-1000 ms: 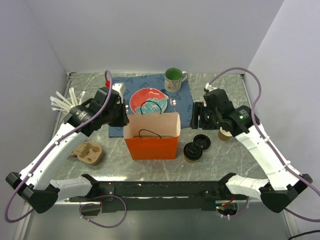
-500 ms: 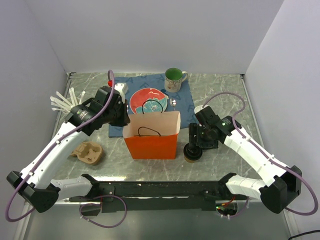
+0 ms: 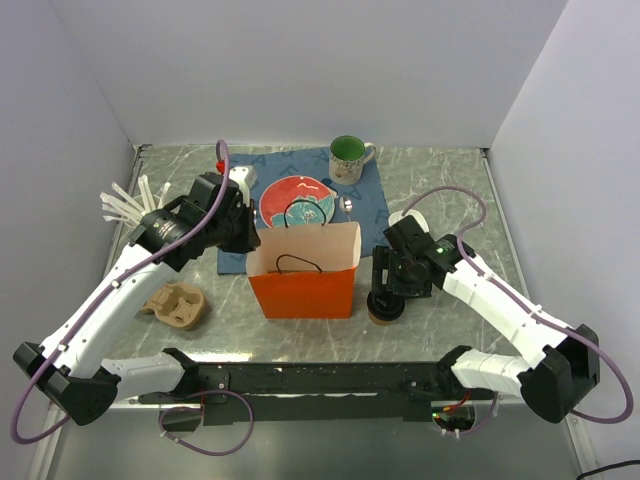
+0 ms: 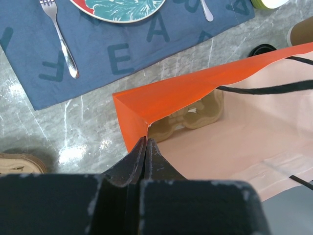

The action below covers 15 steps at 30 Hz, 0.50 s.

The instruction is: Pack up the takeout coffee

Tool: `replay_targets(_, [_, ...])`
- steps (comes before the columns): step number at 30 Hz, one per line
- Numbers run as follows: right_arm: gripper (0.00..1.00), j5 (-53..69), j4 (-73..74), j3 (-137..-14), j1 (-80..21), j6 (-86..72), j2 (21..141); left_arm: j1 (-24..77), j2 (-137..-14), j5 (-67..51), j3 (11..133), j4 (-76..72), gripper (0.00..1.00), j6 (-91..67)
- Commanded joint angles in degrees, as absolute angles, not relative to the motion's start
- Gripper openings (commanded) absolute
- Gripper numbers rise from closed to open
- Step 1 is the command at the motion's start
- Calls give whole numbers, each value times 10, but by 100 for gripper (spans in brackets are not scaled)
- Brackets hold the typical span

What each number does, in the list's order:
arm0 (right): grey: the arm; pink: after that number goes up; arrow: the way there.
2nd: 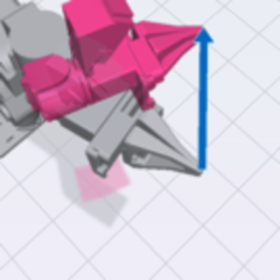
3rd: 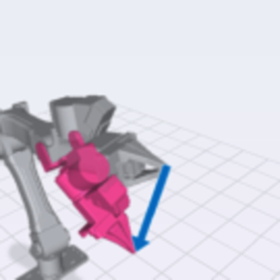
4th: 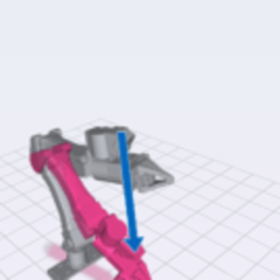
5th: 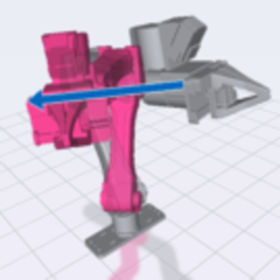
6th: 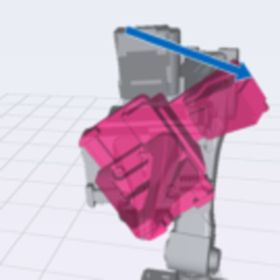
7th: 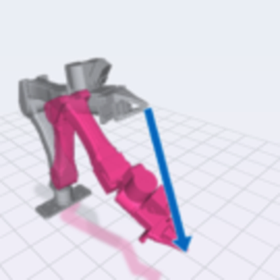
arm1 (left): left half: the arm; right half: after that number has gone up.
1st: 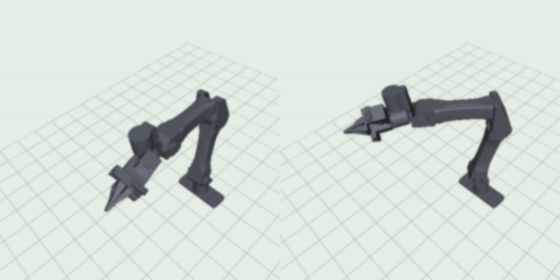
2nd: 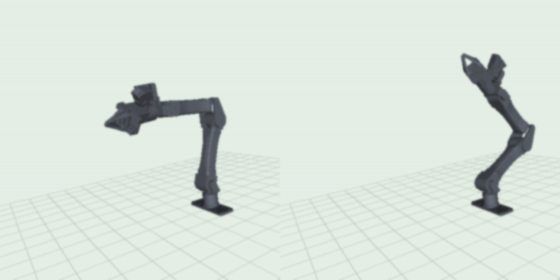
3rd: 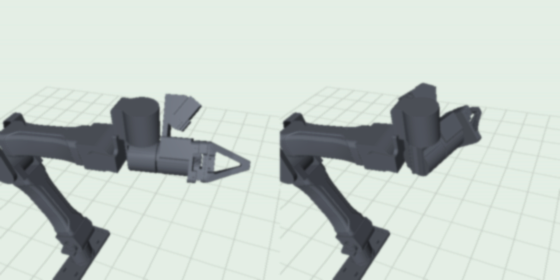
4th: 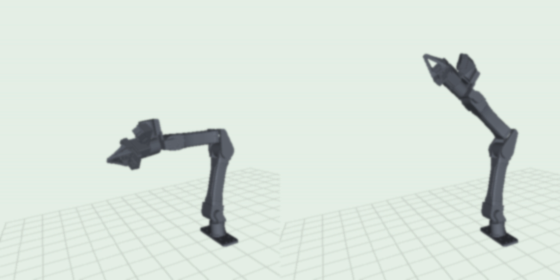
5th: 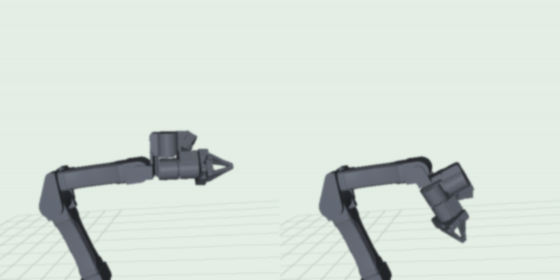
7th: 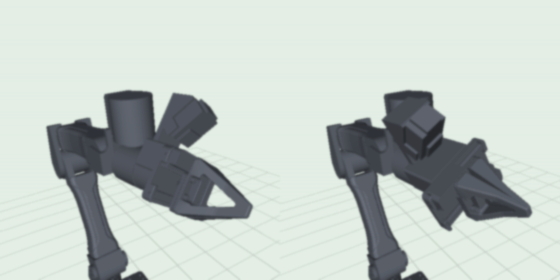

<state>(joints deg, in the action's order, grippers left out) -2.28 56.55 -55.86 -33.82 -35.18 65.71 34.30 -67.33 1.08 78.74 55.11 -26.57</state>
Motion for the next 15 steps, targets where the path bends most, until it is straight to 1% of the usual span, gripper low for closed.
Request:
replay_targets(1, [90,-58,560,-568,-352,-368,671,342,-671,-3,801,548,1,-258])
replay_targets(9, [90,-62,548,-552,-366,-374,687,342,-674,-5,802,548,2,-262])
replay_targets(15, [88,-91,562,-558,-381,-370,707,342,-679,-3,809,550,3,-264])
